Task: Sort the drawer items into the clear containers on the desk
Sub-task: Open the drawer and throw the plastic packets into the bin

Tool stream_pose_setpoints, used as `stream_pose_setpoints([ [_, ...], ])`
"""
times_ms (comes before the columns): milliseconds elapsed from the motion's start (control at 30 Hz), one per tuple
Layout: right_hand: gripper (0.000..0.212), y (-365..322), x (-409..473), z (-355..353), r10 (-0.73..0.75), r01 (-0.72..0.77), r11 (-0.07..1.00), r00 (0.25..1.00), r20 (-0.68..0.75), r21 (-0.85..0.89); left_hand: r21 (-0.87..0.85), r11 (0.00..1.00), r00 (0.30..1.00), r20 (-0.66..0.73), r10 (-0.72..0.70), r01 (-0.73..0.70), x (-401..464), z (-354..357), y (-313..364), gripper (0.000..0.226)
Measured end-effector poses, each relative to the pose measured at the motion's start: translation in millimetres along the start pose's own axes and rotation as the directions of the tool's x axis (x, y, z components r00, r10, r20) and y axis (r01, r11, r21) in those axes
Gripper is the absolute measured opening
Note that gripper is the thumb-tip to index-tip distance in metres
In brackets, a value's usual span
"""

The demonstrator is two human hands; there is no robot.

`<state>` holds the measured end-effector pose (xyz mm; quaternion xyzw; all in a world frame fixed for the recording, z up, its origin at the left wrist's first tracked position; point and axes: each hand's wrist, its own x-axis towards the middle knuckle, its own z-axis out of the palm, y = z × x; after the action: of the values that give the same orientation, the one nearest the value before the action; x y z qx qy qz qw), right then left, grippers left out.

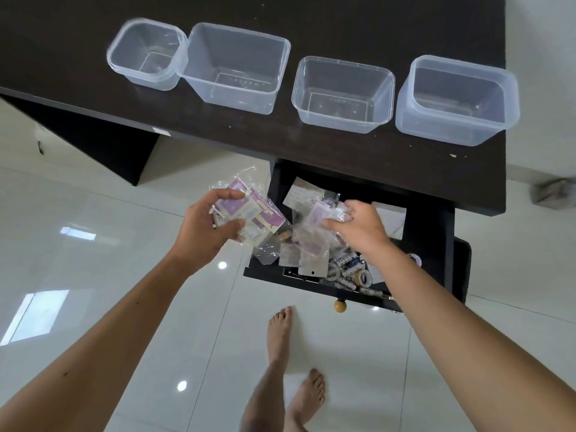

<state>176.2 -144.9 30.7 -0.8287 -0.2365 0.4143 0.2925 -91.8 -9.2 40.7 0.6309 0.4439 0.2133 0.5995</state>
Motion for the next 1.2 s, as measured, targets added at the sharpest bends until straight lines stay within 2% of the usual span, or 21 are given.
stream_pose_setpoints([
  [67, 0.087, -2, 1, 14, 0.023, -0.023, 1.0, 0.998, -0.057, -0.002, -0.008, 1.0, 1.0, -0.001, -0.007, 0.007, -3, -4, -5, 0.043],
  [200, 0.05, -4, 0, 22, 0.013, -0.016, 1.0, 0.984, -0.175, -0.016, -0.021, 1.0, 1.0, 0.005, -0.021, 0.021, -5, -8, -12, 0.043],
  [400, 0.035, -8, -8, -5, -0.047, 0.046, 0.999, 0.986, -0.16, -0.013, -0.04, 0.999, 1.0, 0.023, -0.007, 0.008, -2, -2, -7, 0.042],
  [533, 0.024, -11, -23, -29, -0.109, 0.132, 0.978, 0.984, -0.143, 0.164, 0.023, 1.0, 0.999, 0.038, -0.006, 0.006, 3, 10, -4, 0.044],
  [600, 0.018, -16, -29, -33, -0.153, 0.173, 0.941, 0.984, -0.09, 0.291, 0.115, 0.993, 0.999, 0.038, 0.027, -0.031, 6, 15, -3, 0.046],
  [700, 0.038, -28, -33, -25, -0.158, 0.12, 0.877, 0.987, 0.042, 0.465, 0.189, 0.979, 0.995, 0.071, 0.065, -0.077, 8, 19, -5, 0.043],
  [767, 0.048, -33, -30, -11, -0.194, 0.157, 0.919, 0.979, 0.069, 0.361, 0.09, 0.995, 0.994, 0.11, 0.026, -0.036, 7, 25, -4, 0.034],
  [833, 0.039, -37, -29, 6, -0.222, 0.205, 0.961, 0.972, 0.075, 0.187, -0.075, 0.995, 0.989, 0.135, -0.058, 0.068, 6, 32, 2, 0.028],
  [933, 0.038, -41, -28, 25, -0.233, 0.23, 0.968, 0.972, 0.025, 0.104, -0.22, 0.964, 0.977, 0.183, -0.111, 0.15, 4, 37, 12, 0.044],
  [967, 0.037, -41, -27, 29, -0.239, 0.235, 0.967, 0.971, 0.025, 0.102, -0.201, 0.971, 0.978, 0.188, -0.094, 0.132, 3, 38, 13, 0.044],
  [1067, 0.032, -39, -26, 34, -0.273, 0.269, 0.961, 0.961, 0.05, 0.067, 0.007, 0.999, 0.99, 0.14, -0.033, 0.033, 5, 40, 5, 0.05],
  [1200, 0.035, -34, -23, 33, -0.299, 0.292, 0.954, 0.948, 0.111, 0.07, -0.011, 0.999, 0.992, 0.122, -0.037, 0.039, 2, 43, 0, 0.05],
])
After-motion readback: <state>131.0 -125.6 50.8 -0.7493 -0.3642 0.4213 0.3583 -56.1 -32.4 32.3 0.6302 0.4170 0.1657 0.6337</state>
